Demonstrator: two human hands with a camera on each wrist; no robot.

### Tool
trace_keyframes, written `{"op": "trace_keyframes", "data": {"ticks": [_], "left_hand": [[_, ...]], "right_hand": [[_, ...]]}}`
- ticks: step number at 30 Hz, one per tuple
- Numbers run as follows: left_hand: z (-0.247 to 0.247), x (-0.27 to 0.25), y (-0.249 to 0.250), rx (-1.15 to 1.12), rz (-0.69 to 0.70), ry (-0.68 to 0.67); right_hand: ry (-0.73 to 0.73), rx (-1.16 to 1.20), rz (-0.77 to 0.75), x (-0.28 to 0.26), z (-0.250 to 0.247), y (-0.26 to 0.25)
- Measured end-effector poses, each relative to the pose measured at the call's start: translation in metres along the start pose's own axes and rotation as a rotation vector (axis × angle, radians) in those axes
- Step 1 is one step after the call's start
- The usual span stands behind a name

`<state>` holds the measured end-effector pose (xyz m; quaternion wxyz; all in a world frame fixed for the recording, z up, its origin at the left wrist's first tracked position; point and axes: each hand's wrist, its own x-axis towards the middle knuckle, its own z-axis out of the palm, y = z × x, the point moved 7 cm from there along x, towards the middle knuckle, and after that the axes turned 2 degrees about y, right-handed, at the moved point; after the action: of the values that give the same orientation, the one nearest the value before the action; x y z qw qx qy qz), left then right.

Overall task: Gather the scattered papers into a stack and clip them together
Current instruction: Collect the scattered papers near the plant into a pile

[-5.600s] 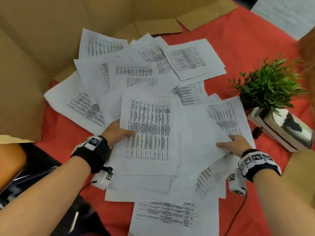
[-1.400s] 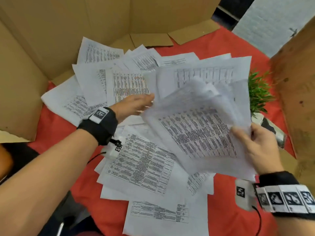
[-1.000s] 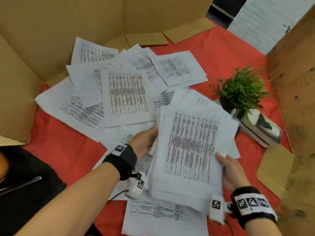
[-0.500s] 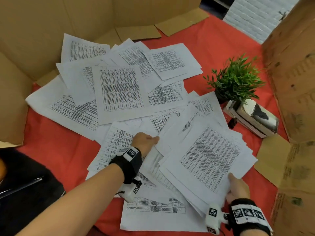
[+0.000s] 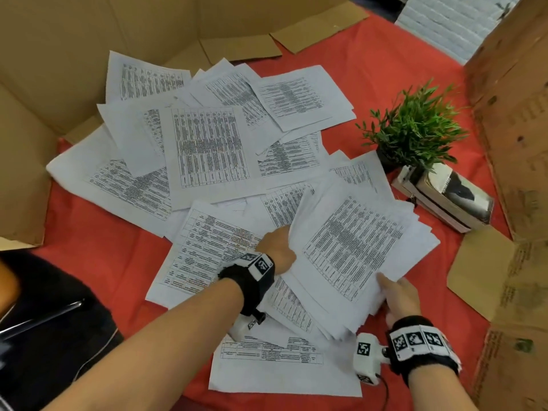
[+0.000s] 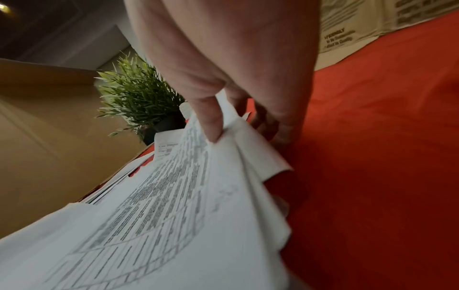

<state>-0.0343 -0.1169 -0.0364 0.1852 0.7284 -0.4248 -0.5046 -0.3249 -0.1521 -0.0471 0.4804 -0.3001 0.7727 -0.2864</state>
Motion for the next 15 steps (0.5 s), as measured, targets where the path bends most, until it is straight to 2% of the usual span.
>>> {"op": "trace_keyframes", "data": {"ticks": [2, 5, 7, 8, 11, 12, 14, 15], "left_hand": [[-0.005, -0.005, 0.002, -0.107, 0.018, -0.08], [-0.019, -0.021, 0.001, -0.386, 0.038, -0.23], [-0.022, -0.024, 0.0, -0.534, 0.004, -0.234], [-0.021, -0.024, 0.002, -0.536, -0.01, -0.198], [-0.007, -0.018, 0.012, -0.225, 0.074, -0.077], [-0.003, -0.021, 0.017, -0.189, 0.116, -0.081], [0.001, -0.027, 0.025, -0.292, 0.169, -0.16], [-0.002, -0.031, 0.028, -0.361, 0.186, -0.206]], "right_hand": [[-0.058, 0.03, -0.047, 0.0, -0.002, -0.006], [-0.166, 0.162, -0.017, -0.005, -0.007, -0.004], [-0.218, 0.218, 0.018, -0.009, -0.002, 0.002], [-0.234, 0.239, 0.028, -0.01, 0.004, 0.004], [-0.23, 0.283, 0.011, -0.013, 0.022, 0.0], [-0.219, 0.317, 0.008, -0.015, 0.024, -0.003], [-0.196, 0.379, 0.034, -0.014, 0.021, -0.005], [-0.237, 0.409, 0.048, -0.013, 0.02, -0.005]]}}
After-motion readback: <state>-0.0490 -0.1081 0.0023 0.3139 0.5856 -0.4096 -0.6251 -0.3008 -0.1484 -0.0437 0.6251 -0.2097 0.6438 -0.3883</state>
